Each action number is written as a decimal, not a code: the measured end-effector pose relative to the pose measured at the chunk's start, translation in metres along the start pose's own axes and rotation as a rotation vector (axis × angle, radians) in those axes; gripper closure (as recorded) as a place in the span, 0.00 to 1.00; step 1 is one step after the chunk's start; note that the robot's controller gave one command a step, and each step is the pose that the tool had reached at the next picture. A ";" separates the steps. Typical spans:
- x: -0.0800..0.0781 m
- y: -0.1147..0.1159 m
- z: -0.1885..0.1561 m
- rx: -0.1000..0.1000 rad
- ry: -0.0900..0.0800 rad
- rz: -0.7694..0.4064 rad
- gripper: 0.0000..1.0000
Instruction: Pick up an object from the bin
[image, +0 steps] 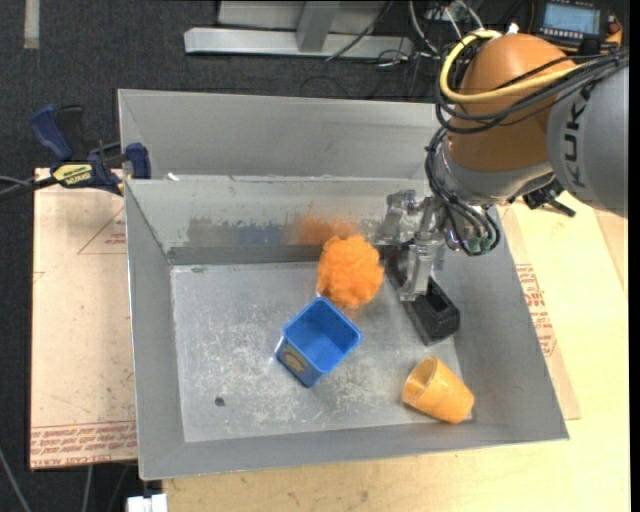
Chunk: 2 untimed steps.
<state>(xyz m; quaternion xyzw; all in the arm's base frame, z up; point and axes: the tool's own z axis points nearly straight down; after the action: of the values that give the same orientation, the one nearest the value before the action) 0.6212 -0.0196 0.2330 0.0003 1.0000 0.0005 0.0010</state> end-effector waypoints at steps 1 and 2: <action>-0.004 0.001 0.020 0.001 -0.007 -0.066 0.00; -0.001 0.009 0.073 0.000 -0.005 -0.097 0.00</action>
Offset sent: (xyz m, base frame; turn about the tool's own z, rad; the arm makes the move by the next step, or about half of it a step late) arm -0.0007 0.0116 -0.0874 -0.0902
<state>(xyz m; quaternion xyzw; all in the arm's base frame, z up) 0.6225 -0.0109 0.1597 -0.0480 0.9988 0.0006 0.0033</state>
